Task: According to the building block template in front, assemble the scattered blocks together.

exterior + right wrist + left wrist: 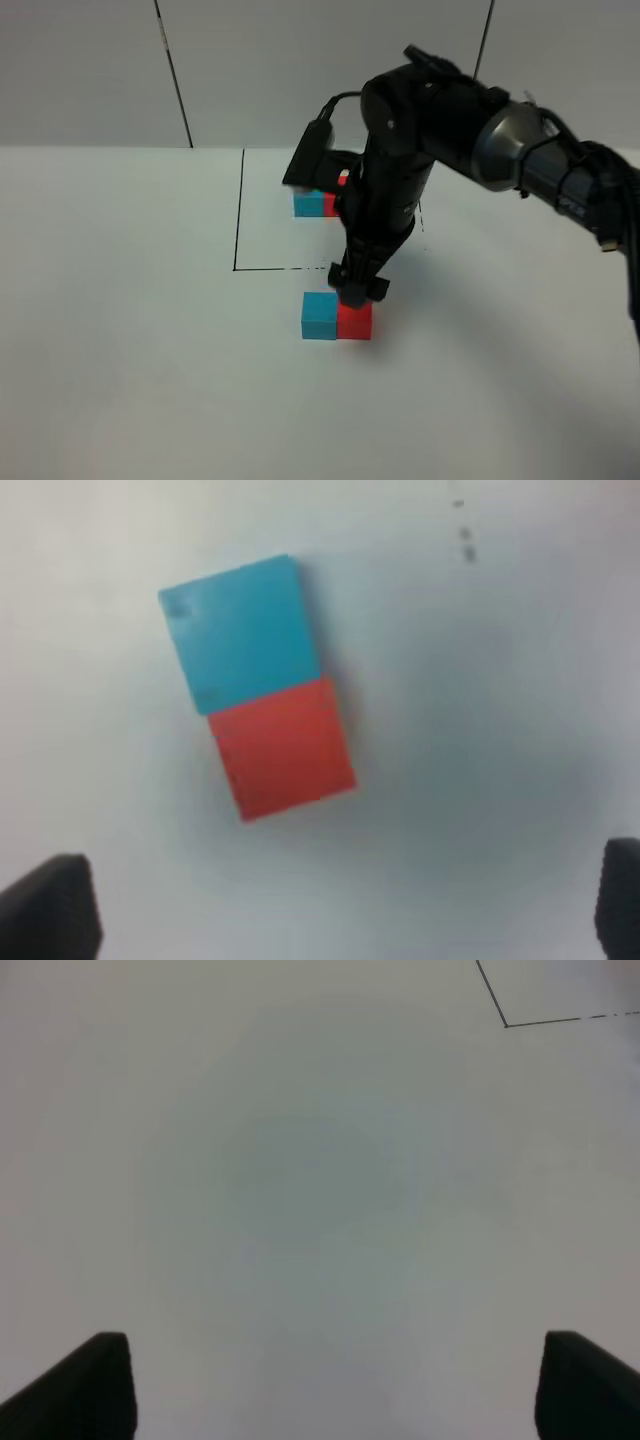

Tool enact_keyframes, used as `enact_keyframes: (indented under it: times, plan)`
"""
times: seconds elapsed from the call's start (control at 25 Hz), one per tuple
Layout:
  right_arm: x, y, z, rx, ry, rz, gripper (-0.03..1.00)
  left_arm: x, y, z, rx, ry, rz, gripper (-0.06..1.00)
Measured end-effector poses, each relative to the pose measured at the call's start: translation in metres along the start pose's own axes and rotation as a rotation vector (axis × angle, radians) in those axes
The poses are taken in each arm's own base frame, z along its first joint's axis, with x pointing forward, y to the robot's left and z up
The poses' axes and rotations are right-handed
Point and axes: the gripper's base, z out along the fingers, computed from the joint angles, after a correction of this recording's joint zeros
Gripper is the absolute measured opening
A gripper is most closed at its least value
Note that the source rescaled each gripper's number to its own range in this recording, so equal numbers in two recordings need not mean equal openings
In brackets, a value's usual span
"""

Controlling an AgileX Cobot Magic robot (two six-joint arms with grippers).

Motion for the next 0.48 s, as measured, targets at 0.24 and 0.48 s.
enact_keyframes:
  times: [0.24, 0.48]
  plan:
    - [0.044, -0.055, -0.055, 0.120, -0.122, 0.460, 1.00, 0.000, 0.000, 0.000, 0.000, 0.000, 0.000, 0.69]
    - [0.129, -0.074, -0.112, 0.290, -0.191, 0.883, 1.00, 0.000, 0.000, 0.000, 0.000, 0.000, 0.000, 0.69]
